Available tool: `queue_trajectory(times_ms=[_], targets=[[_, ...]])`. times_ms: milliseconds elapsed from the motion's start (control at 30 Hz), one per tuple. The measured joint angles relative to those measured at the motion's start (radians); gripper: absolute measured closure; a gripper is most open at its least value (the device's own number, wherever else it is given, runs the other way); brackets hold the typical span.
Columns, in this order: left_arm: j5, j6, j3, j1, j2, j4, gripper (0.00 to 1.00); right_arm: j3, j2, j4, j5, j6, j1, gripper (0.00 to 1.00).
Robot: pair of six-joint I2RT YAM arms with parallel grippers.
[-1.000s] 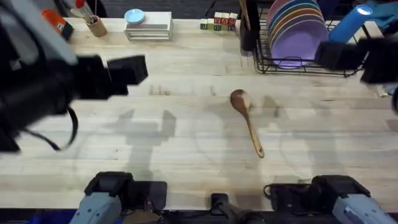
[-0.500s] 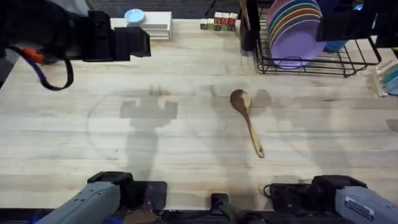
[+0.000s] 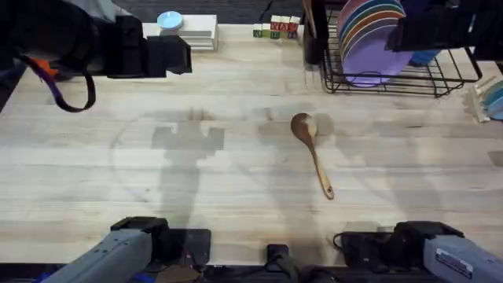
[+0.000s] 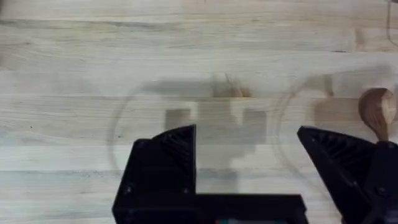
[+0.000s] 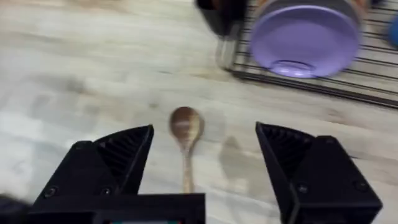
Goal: Pick up the spoon on the table one by one and put them onto the rack
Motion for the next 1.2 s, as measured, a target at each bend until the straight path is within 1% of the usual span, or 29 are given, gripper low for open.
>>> queue_trajectory(times_ms=[133, 233, 433, 533, 667, 833, 967, 1100, 1200], targets=[[0.000, 0.000, 0.000, 0.000, 0.000, 0.000, 0.007, 0.000, 0.000, -0.009, -0.088, 0.006, 0.011, 0.004], [-0.004, 0.000, 0.000, 0.000, 0.000, 0.000, 0.007, 0.000, 0.000, -0.032, -0.118, 0.006, 0.055, 0.004], [-0.016, 0.000, 0.000, 0.000, 0.000, 0.000, 0.007, 0.000, 0.000, -0.090, -0.110, 0.006, 0.162, 0.004], [-0.016, 0.000, 0.000, 0.000, 0.000, 0.000, 0.007, 0.000, 0.000, -0.126, -0.107, 0.006, 0.200, 0.004], [-0.017, 0.000, 0.000, 0.000, 0.000, 0.000, 0.007, 0.000, 0.000, -0.171, -0.107, 0.008, 0.216, 0.004], [-0.019, 0.000, 0.000, 0.000, 0.000, 0.000, 0.007, 0.000, 0.000, -0.185, -0.107, 0.052, 0.216, 0.004], [-0.019, 0.000, 0.000, 0.000, 0.000, 0.000, 0.007, 0.000, 0.006, -0.228, -0.076, 0.078, 0.216, 0.004], [-0.019, 0.000, 0.000, 0.000, 0.000, 0.000, 0.007, -0.007, 0.021, -0.234, -0.006, 0.116, 0.233, 0.004], [-0.019, 0.000, 0.000, 0.000, 0.000, -0.001, 0.007, -0.040, 0.021, -0.218, 0.060, 0.139, 0.262, 0.004]])
